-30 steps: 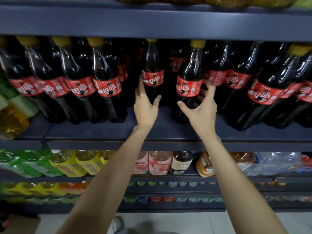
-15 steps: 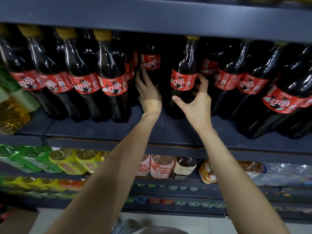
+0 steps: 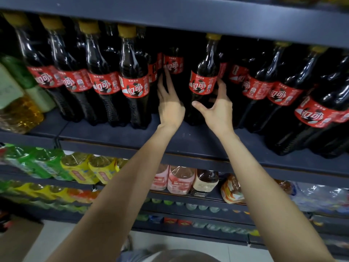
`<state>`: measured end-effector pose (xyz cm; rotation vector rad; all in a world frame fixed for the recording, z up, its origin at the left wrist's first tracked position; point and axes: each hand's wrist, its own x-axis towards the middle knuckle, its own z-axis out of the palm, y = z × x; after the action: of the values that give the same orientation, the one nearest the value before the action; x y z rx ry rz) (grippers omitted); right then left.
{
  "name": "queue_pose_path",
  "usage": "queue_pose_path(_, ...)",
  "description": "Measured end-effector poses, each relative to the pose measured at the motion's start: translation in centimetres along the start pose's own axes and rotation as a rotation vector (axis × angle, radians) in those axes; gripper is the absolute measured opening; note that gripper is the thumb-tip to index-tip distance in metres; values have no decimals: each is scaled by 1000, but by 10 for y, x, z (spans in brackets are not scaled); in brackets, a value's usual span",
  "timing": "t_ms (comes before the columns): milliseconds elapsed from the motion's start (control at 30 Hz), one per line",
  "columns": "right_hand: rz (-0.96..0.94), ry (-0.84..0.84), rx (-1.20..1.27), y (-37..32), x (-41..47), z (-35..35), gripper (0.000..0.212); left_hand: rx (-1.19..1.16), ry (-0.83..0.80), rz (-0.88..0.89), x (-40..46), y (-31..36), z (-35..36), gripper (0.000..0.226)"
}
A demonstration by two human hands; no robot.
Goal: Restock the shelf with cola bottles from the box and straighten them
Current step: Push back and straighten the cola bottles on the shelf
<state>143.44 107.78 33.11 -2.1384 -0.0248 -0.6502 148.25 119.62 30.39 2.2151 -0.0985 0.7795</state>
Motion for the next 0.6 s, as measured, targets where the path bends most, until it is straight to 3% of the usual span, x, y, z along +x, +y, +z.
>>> queue_pose_path(100, -36, -57, 59, -7, 7, 12, 81, -111, -35, 36, -33, 9, -29, 80)
queue_pose_path(200, -25, -133, 101, -13, 17, 30, 82, -150, 200, 287, -57, 7, -64, 52)
queue_pose_path(267, -18, -167, 119, -18, 23, 41, 83, -27, 391, 397, -54, 0, -78, 40)
queue_pose_path(333, -18, -192, 139, -20, 27, 49, 83, 73, 495, 335, -42, -8, -86, 47)
queue_pose_path(433, -22, -176, 180, -19, 25, 54, 82, 127, 449, 165, -34, -17, -90, 68)
queue_pose_path(600, -44, -141, 158, -24, 22, 71, 83, 140, 401, 149, -34, -25, -91, 75)
